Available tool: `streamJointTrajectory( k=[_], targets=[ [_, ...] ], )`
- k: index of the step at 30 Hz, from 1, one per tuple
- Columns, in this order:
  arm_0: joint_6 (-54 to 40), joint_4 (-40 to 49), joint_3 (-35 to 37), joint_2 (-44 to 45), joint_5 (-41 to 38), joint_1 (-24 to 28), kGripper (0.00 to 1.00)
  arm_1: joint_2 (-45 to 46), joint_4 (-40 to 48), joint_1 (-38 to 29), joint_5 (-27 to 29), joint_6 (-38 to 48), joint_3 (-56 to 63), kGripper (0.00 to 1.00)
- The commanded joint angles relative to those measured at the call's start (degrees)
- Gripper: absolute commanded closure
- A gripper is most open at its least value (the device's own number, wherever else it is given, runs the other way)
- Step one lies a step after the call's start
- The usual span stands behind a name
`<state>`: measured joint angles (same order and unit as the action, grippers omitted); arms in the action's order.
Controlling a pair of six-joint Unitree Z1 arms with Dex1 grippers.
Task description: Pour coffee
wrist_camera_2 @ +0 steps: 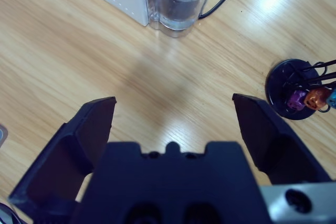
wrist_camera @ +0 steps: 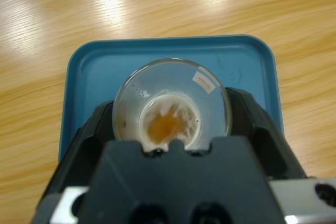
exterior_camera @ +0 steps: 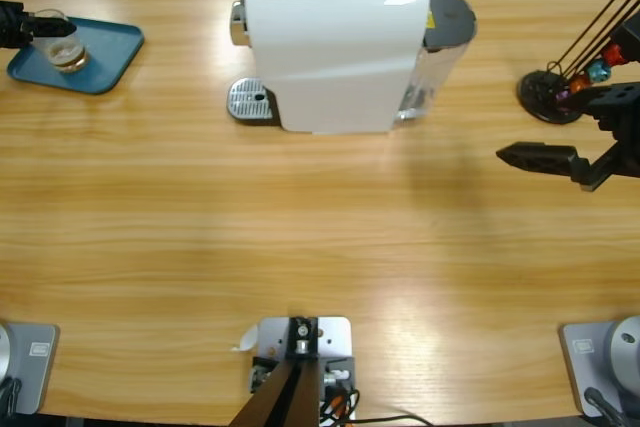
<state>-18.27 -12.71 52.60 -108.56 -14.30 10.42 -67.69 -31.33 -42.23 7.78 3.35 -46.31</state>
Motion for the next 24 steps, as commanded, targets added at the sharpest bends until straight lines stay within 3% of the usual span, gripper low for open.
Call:
streamJointTrajectory(
  k=[1,8,13,21,24],
  targets=[
    [0.99,-1.33,-1.26,-2.18,-2.28,0.47,0.009,-0.56,-0.13,-0.75,-1.44,0.59,1.01,0.000],
    [2.59,-1.56,-3.72,1.86,-4.02,0.93,0.009,1.32,0.31,-1.27,-1.00,0.78,1.71,0.000],
    [3.75,-1.54,-6.42,9.04,-4.07,2.06,0.009,3.73,-4.11,-2.06,0.48,0.52,-1.33,0.000],
    [8.51,-1.31,-13.46,25.33,-4.23,2.14,0.009,11.28,-10.24,-3.68,2.31,0.52,-3.51,0.000],
    [10.27,4.68,-16.57,35.16,-4.33,0.74,0.009,12.43,-11.49,-3.82,2.41,0.45,-3.25,0.000]
  ],
)
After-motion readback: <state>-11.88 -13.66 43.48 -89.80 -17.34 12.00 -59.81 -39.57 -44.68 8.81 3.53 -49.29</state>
